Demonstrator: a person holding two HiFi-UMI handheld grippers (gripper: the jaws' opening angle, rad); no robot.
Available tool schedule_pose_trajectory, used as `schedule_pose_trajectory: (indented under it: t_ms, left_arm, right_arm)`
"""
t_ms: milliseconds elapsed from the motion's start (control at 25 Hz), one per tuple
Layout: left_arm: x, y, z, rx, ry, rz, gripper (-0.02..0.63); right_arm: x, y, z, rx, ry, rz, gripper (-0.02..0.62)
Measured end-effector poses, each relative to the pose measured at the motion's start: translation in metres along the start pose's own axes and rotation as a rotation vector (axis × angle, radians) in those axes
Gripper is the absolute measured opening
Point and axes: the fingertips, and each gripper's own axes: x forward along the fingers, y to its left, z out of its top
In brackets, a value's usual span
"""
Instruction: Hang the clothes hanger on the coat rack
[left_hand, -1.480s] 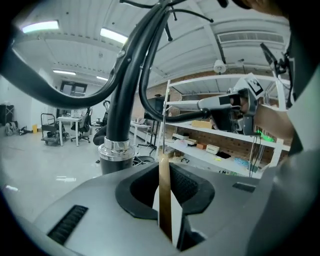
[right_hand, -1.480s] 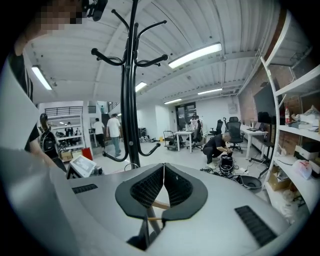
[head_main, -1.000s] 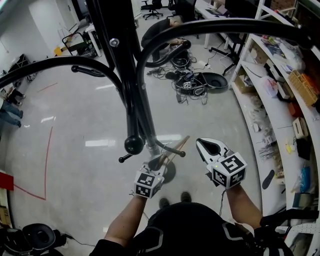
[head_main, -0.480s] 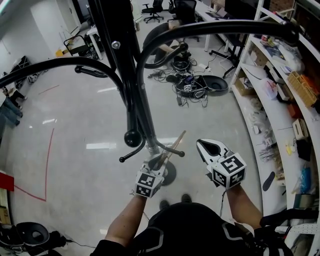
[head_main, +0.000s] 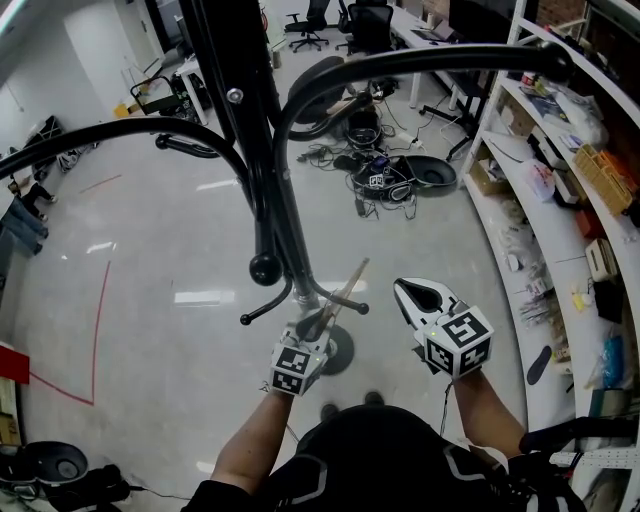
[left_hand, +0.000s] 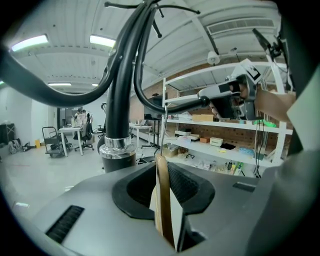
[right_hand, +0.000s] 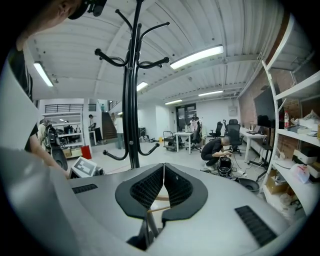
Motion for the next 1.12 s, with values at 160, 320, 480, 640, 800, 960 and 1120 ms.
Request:
schedule_pose_trajectory:
  t_ms: [160, 320, 480, 640, 800, 960, 1120]
  left_arm:
    - [-0.004, 0.002, 0.0, 0.006, -0.005, 0.012, 0.055]
    - [-0.009, 0.001, 0.003, 0.019, -0.008, 0.023, 0.055]
    - [-0.021, -0.002, 0.012, 0.052, -0.03, 0.031, 0.057]
    - [-0.045, -0.005, 0.023, 0.029, -0.07, 0.037, 0.055]
    - [-0.082, -0.007, 0.052, -0.007, -0.156, 0.042, 0.055]
    - [-0.116, -0.01, 0.08, -0.043, -0.25, 0.074, 0.055]
    - [-0.158, -0.011, 0.12, -0.088, -0.342, 0.086, 0.007]
  right_arm:
    - [-0.001, 0.0, 0.0, -0.003, -0.003, 0.0, 0.008]
    - [-0.005, 0.001, 0.001, -0.009, -0.002, -0.001, 0.008]
    - [-0.007, 0.003, 0.005, -0.015, -0.006, -0.007, 0.008]
    - [-0.013, 0.004, 0.012, -0.004, -0.033, -0.004, 0.008]
    - [-0.02, 0.013, 0.026, 0.006, -0.076, 0.0, 0.008]
    - [-0.034, 0.02, 0.033, 0.005, -0.099, -0.015, 0.008]
    - [-0.051, 0.033, 0.04, 0.007, -0.125, -0.035, 0.008]
